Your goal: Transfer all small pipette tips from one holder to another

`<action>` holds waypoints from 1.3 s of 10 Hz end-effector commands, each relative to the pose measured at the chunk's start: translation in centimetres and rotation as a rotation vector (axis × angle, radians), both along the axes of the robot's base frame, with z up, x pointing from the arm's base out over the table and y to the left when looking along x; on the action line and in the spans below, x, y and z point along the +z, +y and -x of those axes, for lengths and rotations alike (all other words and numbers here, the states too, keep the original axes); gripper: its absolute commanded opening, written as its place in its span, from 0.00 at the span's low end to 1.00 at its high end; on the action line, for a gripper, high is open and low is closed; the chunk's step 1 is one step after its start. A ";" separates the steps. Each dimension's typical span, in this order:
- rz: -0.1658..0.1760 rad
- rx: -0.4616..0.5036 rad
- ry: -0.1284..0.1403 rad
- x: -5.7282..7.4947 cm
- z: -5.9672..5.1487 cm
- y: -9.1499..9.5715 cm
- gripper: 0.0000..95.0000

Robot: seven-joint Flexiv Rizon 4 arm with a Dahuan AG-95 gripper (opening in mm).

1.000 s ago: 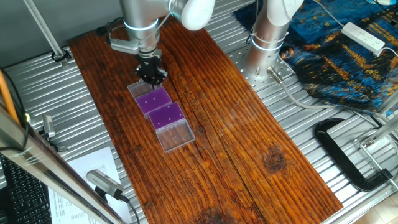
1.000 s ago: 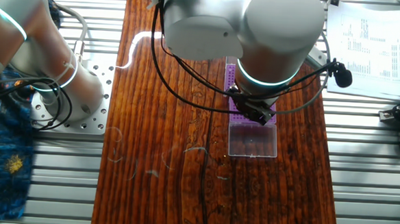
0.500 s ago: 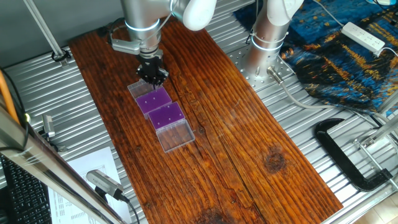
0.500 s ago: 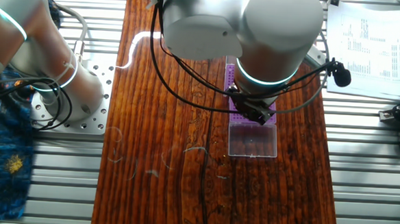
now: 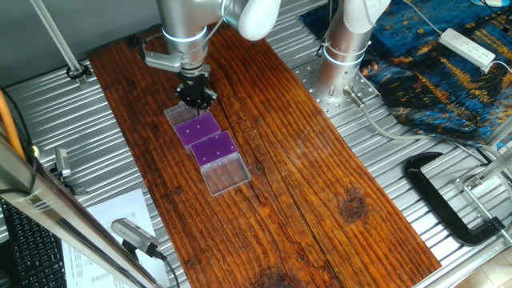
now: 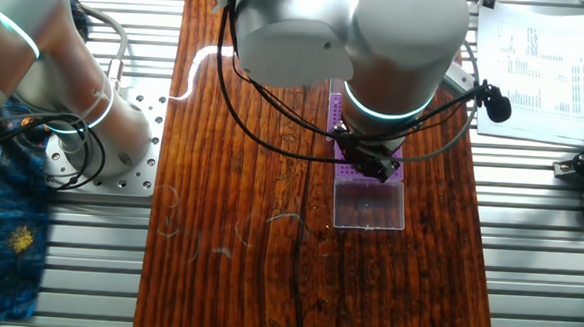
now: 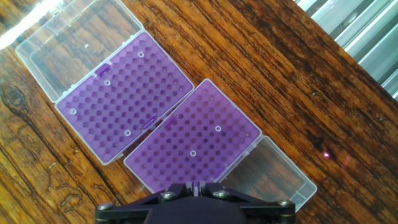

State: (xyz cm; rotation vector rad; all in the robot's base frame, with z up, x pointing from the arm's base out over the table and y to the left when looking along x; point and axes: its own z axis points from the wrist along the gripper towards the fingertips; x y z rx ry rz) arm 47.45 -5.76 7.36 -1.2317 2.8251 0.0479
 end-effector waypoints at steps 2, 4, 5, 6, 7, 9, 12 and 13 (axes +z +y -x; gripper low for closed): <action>-0.002 0.004 0.004 0.1 -0.3 -0.2 0.00; -0.017 0.002 0.003 -0.2 -0.3 -0.2 0.00; -0.020 0.001 0.005 0.0 -0.3 -0.2 0.00; -0.015 0.000 0.009 0.5 -0.3 -0.2 0.00; -0.017 0.000 0.009 0.6 -0.3 -0.2 0.00; -0.012 -0.003 0.009 0.3 -0.4 -0.1 0.00; -0.018 -0.006 0.010 0.0 -0.4 0.0 0.00; -0.016 -0.005 0.013 0.2 -0.3 0.0 0.00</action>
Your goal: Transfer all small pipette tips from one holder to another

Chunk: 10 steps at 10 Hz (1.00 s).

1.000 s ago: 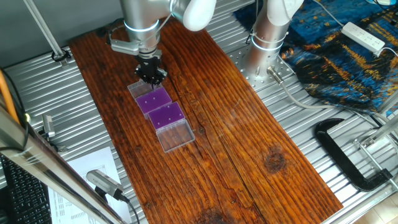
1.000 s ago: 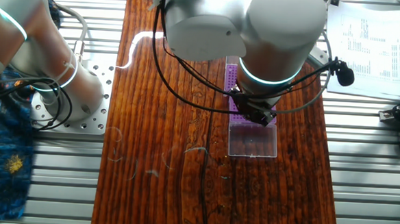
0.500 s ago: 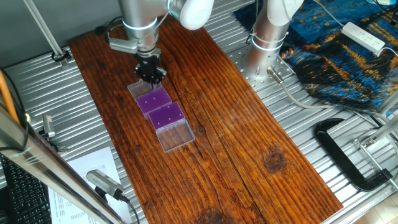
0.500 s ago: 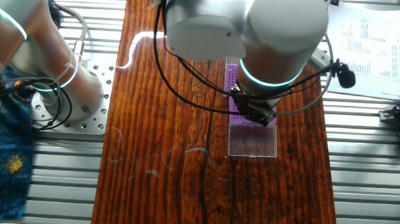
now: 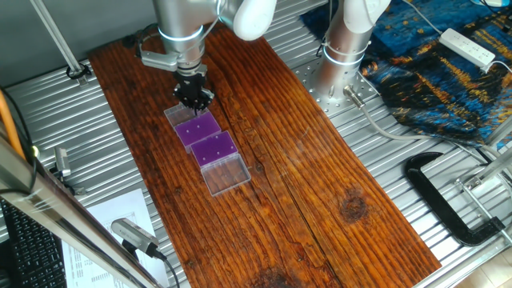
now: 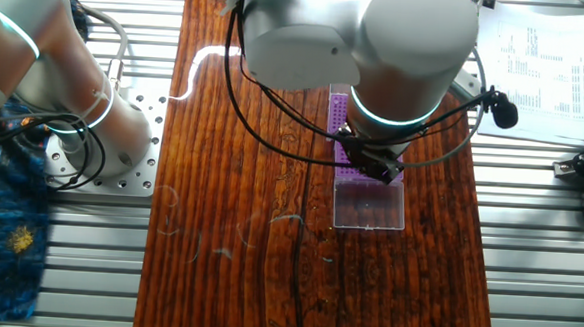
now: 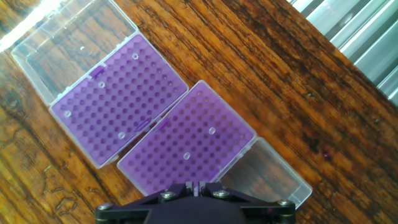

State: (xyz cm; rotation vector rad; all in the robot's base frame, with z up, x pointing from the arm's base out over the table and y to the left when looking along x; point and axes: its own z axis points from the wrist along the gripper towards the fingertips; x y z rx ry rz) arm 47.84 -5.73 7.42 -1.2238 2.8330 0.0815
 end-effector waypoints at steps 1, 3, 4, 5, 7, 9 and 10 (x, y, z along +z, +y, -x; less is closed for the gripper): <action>0.001 0.001 -0.001 0.2 0.1 0.0 0.00; 0.003 -0.004 -0.001 0.0 0.0 0.2 0.00; 0.003 -0.004 -0.001 0.0 0.0 0.2 0.00; 0.005 -0.005 -0.001 -0.1 0.0 0.3 0.00; 0.007 -0.006 0.000 -0.1 0.0 0.3 0.00; 0.009 -0.004 -0.001 -0.2 0.0 0.3 0.00; 0.011 -0.004 0.001 -0.2 0.0 0.3 0.00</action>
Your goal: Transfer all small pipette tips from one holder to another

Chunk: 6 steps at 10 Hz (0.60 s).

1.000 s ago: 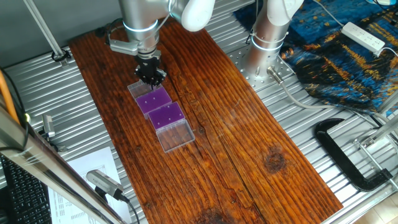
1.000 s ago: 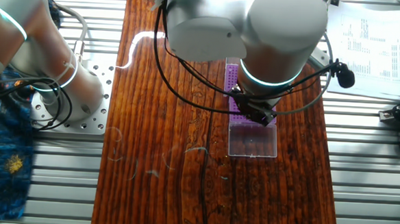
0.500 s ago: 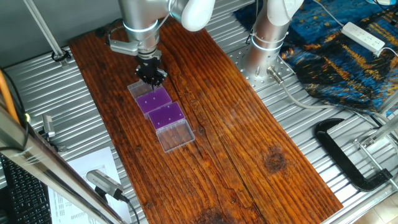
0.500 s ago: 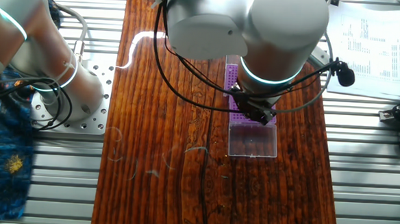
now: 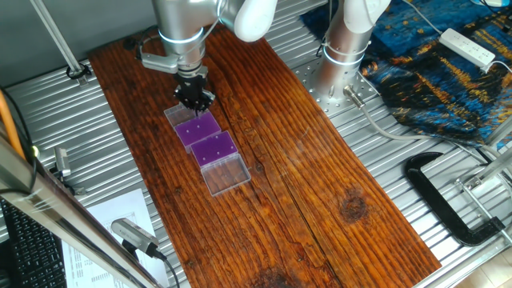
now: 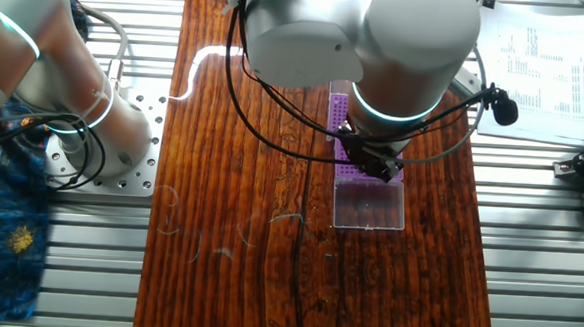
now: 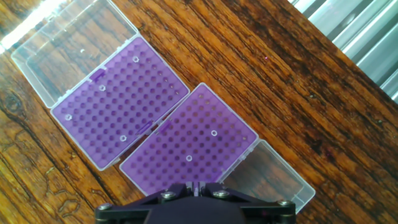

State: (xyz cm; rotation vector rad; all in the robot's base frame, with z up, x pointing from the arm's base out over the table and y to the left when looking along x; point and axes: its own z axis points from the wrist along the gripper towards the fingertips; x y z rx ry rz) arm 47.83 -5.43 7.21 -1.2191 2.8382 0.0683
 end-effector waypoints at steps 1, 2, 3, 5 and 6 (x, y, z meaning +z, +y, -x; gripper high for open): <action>0.001 -0.006 0.002 0.0 0.0 0.0 0.00; 0.001 -0.006 0.002 0.0 0.0 0.0 0.00; 0.001 -0.003 0.001 0.0 0.0 0.0 0.20; 0.002 -0.001 0.001 0.0 0.0 0.0 0.20; 0.002 -0.006 0.001 0.0 0.0 0.0 0.20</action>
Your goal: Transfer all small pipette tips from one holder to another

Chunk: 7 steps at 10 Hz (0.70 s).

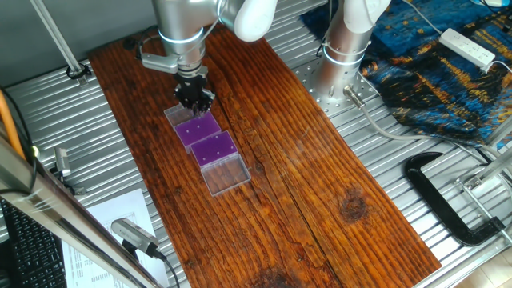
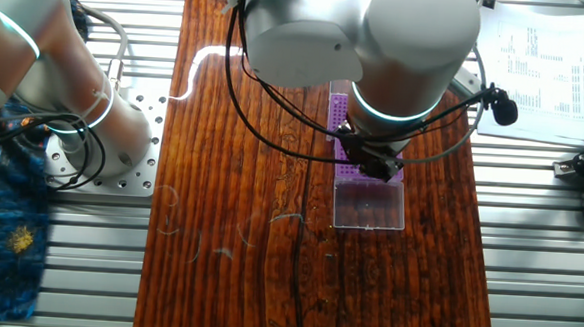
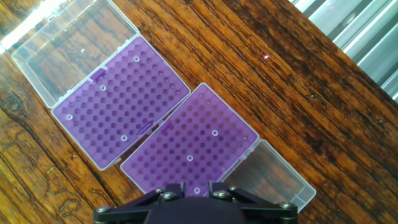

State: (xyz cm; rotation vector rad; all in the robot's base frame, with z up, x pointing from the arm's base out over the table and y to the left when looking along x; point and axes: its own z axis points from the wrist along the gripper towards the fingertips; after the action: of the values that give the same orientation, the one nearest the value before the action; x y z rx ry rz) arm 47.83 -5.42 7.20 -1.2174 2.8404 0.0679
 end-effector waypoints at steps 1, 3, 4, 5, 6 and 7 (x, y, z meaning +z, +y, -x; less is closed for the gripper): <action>0.001 -0.026 0.001 0.1 -0.1 0.1 0.20; 0.001 -0.051 0.005 0.4 -1.1 1.1 0.20; 0.005 -0.069 0.010 0.7 -1.7 2.3 0.20; 0.005 -0.091 0.011 0.9 -1.9 3.4 0.20; 0.005 -0.105 0.012 1.0 -2.2 4.3 0.20; 0.006 -0.121 0.014 0.9 -2.3 5.2 0.20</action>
State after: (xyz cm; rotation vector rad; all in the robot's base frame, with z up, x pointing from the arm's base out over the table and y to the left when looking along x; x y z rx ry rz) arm 50.05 -0.31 8.14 -1.0523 2.9176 0.0662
